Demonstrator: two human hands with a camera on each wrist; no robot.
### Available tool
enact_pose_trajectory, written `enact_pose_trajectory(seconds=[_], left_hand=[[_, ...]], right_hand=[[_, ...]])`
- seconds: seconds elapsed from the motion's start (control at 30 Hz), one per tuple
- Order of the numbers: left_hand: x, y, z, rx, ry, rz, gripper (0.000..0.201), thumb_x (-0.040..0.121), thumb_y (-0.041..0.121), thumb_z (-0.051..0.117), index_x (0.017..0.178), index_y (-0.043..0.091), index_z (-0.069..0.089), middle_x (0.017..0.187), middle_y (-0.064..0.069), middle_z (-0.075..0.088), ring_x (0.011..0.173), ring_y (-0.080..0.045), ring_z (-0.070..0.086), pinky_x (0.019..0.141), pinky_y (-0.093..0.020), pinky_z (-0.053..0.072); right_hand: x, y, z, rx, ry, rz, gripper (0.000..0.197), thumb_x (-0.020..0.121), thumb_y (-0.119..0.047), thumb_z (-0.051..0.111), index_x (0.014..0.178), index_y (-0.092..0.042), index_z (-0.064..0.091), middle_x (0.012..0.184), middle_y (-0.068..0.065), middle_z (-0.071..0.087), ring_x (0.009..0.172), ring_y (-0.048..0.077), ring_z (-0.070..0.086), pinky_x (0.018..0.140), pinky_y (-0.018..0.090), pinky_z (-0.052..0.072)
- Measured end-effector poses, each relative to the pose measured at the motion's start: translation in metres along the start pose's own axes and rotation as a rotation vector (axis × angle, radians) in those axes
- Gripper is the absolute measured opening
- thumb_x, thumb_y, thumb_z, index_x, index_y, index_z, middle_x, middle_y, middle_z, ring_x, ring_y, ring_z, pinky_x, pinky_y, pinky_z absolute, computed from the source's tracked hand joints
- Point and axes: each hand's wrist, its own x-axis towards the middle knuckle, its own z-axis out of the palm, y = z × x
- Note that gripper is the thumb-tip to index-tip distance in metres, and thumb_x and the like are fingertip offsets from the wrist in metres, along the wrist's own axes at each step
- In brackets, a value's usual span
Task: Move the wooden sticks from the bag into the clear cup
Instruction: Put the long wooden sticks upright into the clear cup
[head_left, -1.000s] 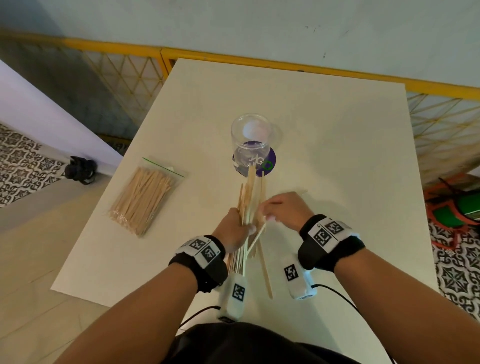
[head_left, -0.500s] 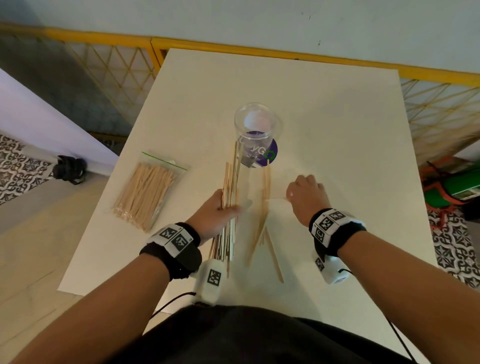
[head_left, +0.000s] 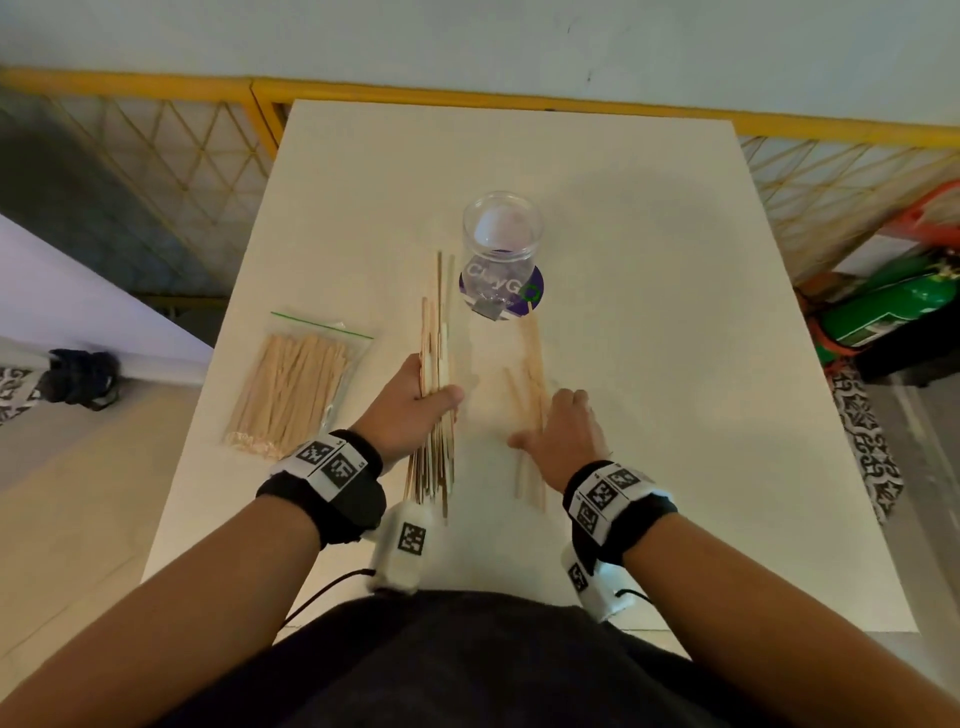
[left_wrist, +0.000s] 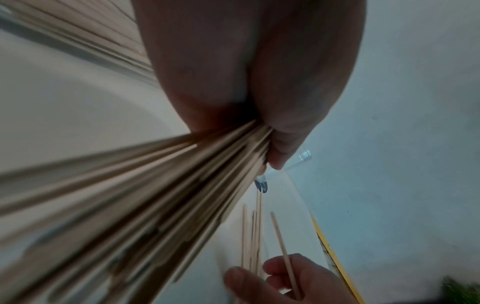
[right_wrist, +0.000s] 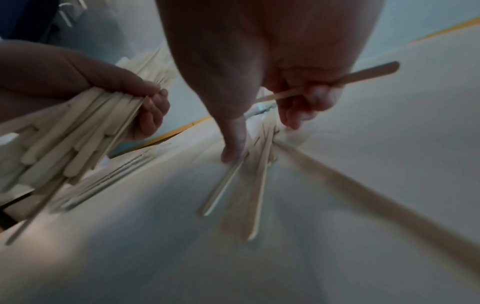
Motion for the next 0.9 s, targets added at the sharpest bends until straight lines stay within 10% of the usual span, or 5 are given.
enact_pose_trajectory(seconds=[0.2,0.47,0.9], left_hand=[[-0.004,-0.005,-0.012,-0.018,0.011,0.01,0.035,0.095,0.019,0.059,0.127,0.014,0.044,0.113,-0.007,0.063,0.106,-0.025,0.06,0.098,-0.044,0.048],[0.0,0.002,-0.021,-0.044,0.035,0.048,0.03,0.096,0.016,0.058,0.123,0.012,0.045,0.099,0.0,0.061,0.096,-0.022,0.059,0.092,-0.04,0.049],[0.005,0.002,-0.034,-0.02,0.028,0.096,0.028,0.096,0.015,0.056,0.122,0.011,0.046,0.105,-0.01,0.062,0.095,-0.021,0.059,0.08,-0.026,0.048]], right_hand=[[0.011,0.008,-0.005,0.075,0.049,-0.02,0.02,0.089,-0.015,0.056,0.099,-0.001,0.066,0.101,0.013,0.058,0.09,0.033,0.06,0.075,0.037,0.049],[0.016,-0.002,-0.002,-0.363,0.02,-0.126,0.03,0.091,-0.001,0.045,0.12,-0.003,0.047,0.124,0.016,0.047,0.112,0.029,0.053,0.089,0.035,0.048],[0.016,0.0,-0.004,-0.439,0.018,-0.209,0.031,0.088,0.005,0.042,0.118,-0.002,0.045,0.122,0.016,0.046,0.105,0.029,0.054,0.088,0.034,0.047]])
